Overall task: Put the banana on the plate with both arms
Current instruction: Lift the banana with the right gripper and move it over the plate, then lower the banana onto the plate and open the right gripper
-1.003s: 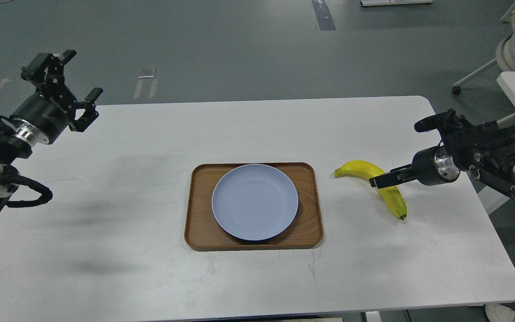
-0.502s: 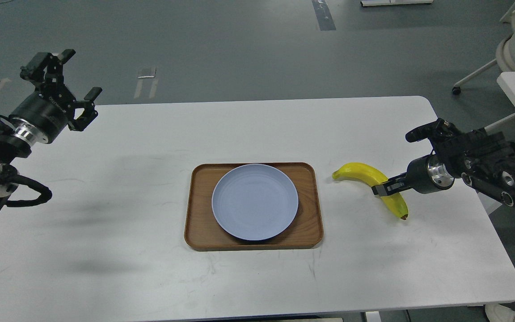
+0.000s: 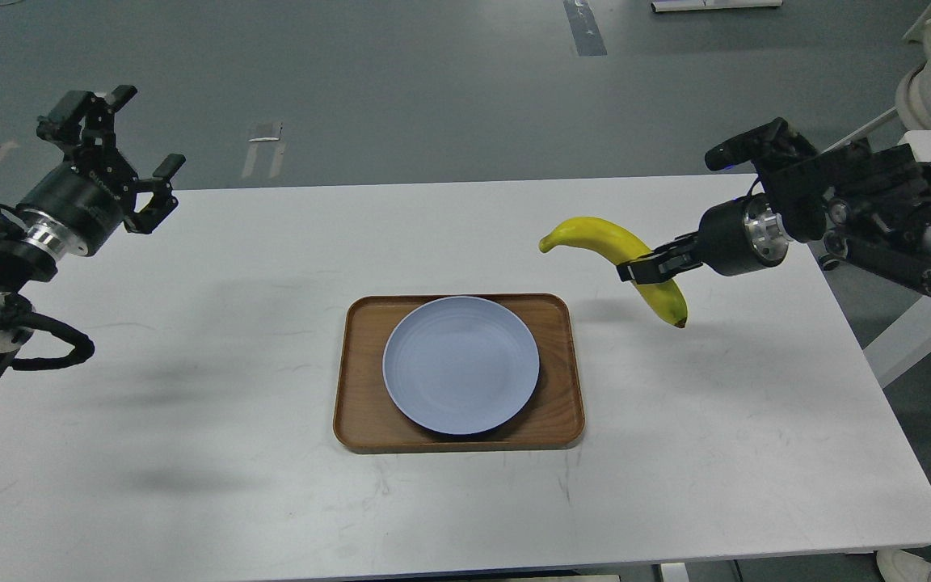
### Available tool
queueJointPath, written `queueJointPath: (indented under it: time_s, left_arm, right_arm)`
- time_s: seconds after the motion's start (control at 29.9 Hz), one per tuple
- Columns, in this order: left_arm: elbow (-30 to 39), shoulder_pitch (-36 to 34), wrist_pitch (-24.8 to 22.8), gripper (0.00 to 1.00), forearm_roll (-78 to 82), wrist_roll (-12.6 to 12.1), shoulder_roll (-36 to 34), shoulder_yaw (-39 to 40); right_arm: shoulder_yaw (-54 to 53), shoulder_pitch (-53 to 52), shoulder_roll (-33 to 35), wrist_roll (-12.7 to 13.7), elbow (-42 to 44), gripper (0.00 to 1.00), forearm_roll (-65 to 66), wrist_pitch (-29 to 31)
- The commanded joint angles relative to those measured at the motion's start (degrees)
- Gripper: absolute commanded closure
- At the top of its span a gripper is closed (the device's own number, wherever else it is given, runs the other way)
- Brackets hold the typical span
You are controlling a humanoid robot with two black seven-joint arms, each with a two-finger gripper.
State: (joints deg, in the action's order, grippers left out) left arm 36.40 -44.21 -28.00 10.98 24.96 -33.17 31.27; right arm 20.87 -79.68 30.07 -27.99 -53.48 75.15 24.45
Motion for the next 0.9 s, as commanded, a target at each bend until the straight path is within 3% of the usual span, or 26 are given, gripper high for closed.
queueJointPath:
  time_s: [0.0,0.4,0.74,0.87]
  left_arm:
    - [0.0,-0.3,0.0,0.02,0.0,0.0,0.0,-0.1]
    - [0.0,-0.7,0.0,0.02,0.1,0.0,0.9,-0.2]
    - [0.0,-0.6,0.0,0.02,0.0,0.0,0.8,-0.2]
    - [0.0,-0.6,0.0,0.02,0.0,0.0,1.0,-0.2]
  right_arm:
    - [0.1,-0.6,-5.4,0.0,-0.3,0.94,-2.2,1.2]
    - [4.3,1.2,-20.4,0.0,6.4,0.89,-6.1,1.5]
    - [4.2,3.6,-23.5,0.0,9.0,0.69,-9.8,0.8]
    - [4.1,3.6,-24.0,0.0,10.3,0.48,-10.3,0.7]
